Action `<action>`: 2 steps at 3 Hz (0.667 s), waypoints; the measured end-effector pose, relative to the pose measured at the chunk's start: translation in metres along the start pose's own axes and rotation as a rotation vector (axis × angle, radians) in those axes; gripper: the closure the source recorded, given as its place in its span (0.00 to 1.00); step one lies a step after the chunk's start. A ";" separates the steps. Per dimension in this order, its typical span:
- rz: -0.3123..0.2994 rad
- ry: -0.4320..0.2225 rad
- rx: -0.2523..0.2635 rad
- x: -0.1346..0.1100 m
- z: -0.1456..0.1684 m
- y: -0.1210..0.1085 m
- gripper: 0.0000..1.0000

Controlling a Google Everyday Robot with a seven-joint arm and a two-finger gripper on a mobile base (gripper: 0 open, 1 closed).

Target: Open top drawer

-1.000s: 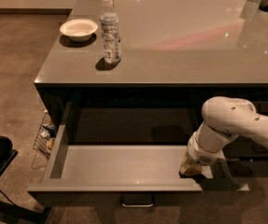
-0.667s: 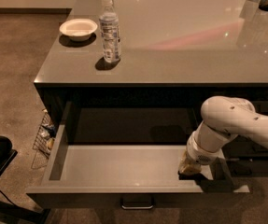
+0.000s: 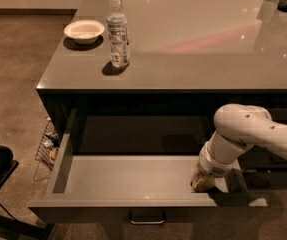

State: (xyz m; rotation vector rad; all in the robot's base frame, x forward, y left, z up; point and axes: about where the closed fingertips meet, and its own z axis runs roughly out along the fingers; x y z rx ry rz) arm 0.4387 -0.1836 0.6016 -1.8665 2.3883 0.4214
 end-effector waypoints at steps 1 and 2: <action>-0.001 0.001 -0.003 0.000 0.001 0.001 0.00; -0.001 0.001 -0.004 0.000 0.001 0.001 0.00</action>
Offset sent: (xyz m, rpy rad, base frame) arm -0.0007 0.0002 -0.0008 -0.0001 0.0021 0.0010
